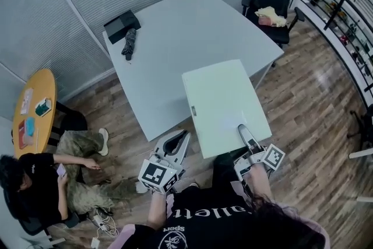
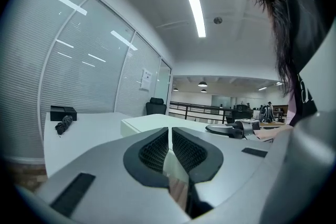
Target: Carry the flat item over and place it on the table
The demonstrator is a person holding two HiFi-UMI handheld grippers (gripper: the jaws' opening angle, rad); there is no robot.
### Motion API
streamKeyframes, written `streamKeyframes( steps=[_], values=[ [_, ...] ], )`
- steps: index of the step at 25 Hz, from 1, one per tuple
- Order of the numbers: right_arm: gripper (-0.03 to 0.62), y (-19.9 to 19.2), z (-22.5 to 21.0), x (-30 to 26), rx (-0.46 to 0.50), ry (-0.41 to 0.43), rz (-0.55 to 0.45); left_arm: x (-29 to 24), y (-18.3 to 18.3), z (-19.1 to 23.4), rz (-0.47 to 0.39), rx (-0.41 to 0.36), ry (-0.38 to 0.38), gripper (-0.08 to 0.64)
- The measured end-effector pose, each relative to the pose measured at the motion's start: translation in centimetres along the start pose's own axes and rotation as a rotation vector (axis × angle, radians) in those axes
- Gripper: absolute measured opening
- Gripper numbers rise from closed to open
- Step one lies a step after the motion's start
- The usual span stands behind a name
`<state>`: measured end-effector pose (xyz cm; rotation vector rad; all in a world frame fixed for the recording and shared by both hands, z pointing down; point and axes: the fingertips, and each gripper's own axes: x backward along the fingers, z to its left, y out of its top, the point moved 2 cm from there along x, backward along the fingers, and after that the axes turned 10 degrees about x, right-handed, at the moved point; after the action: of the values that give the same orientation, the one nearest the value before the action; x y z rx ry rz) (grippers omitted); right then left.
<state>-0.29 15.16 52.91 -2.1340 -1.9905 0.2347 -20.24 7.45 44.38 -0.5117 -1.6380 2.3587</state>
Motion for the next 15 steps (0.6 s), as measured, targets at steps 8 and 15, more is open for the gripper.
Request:
streamKeyframes(
  steps=[8,15],
  values=[
    [0.284,10.0,-3.1,-7.3,0.011,0.000,0.134,-11.1,3.7,2.0,-0.044,0.022,0.103,0.040],
    [0.284,15.7,-5.2,-10.8,-0.015,0.021,0.201,-17.4,5.2,2.2,-0.041,0.012,0.177,0.040]
  ],
)
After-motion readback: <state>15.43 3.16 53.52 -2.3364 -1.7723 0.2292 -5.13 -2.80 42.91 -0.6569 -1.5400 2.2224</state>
